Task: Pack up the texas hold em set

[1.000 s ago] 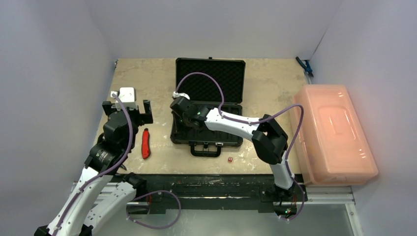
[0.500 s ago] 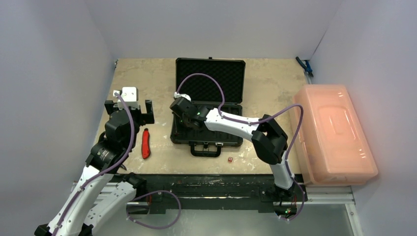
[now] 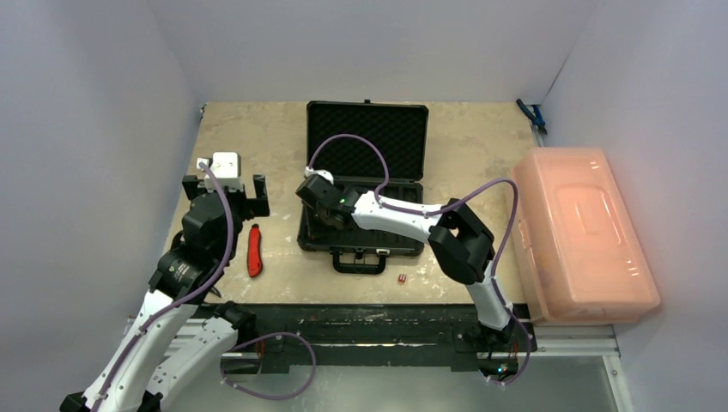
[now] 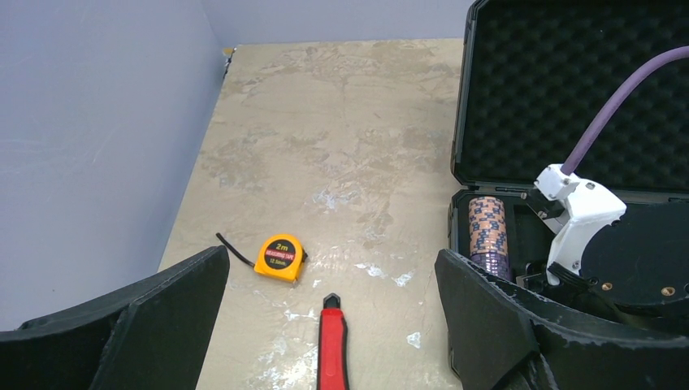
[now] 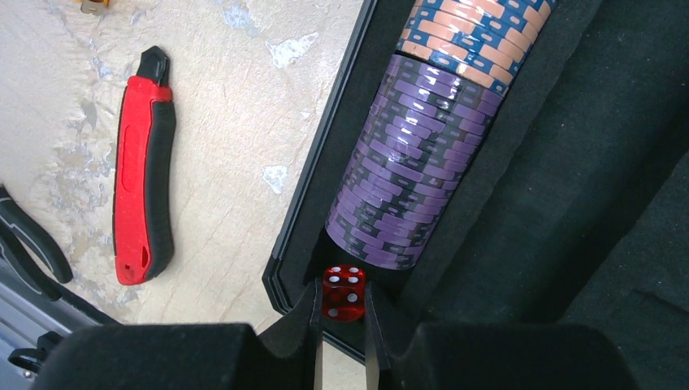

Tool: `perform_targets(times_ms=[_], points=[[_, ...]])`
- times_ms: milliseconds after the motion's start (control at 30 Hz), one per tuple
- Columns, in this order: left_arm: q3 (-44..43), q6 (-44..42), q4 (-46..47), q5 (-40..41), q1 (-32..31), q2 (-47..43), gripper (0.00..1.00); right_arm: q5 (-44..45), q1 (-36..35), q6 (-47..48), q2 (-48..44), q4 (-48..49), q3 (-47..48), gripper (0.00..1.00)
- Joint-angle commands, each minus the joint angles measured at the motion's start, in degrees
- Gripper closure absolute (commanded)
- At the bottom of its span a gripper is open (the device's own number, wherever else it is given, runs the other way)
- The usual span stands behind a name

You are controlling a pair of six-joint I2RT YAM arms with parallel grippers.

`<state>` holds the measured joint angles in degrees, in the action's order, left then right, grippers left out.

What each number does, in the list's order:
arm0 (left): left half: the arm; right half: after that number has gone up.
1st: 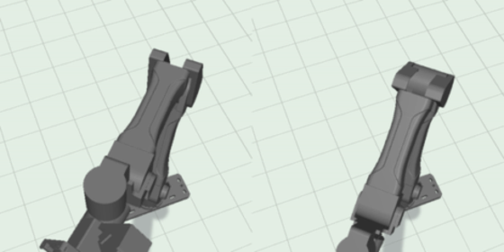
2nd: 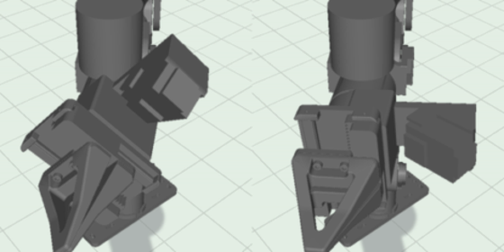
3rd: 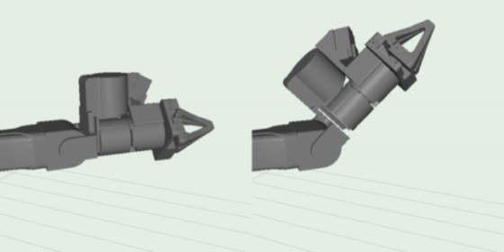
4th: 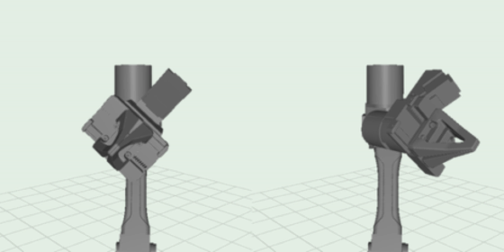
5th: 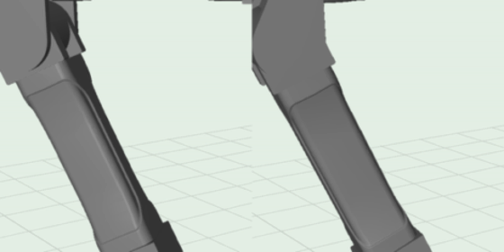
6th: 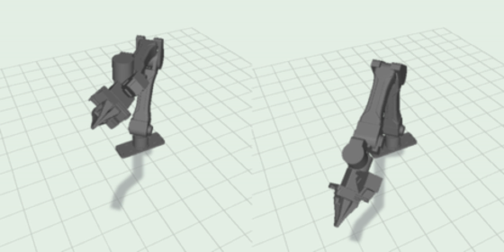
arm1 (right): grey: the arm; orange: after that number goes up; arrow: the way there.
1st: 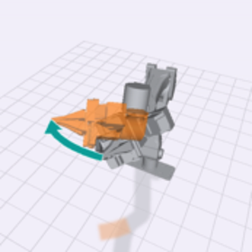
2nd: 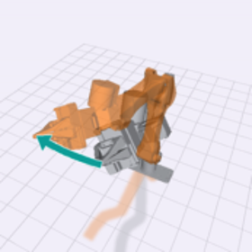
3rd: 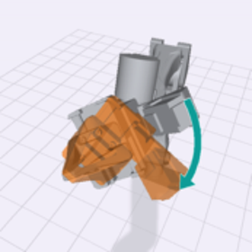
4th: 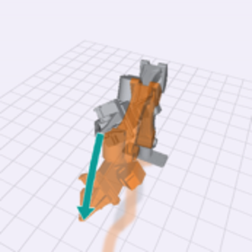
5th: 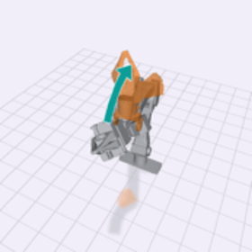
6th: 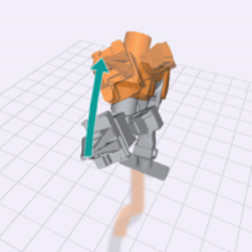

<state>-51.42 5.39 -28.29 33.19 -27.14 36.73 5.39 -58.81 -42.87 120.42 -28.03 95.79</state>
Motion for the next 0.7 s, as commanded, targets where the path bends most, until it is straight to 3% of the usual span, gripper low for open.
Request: perform_targets(times_ms=[0,667], points=[[-0.28,0.57,1.88,-0.97,-0.11,-0.12,0.00,-0.27,-0.26,-0.21,-0.09,0.14,1.99,0.82],[-0.18,0.33,2.00,-1.37,-0.11,-0.01,0.00,-4.01,-0.26,1.56,0.20,3.25,1.48,0.66]])
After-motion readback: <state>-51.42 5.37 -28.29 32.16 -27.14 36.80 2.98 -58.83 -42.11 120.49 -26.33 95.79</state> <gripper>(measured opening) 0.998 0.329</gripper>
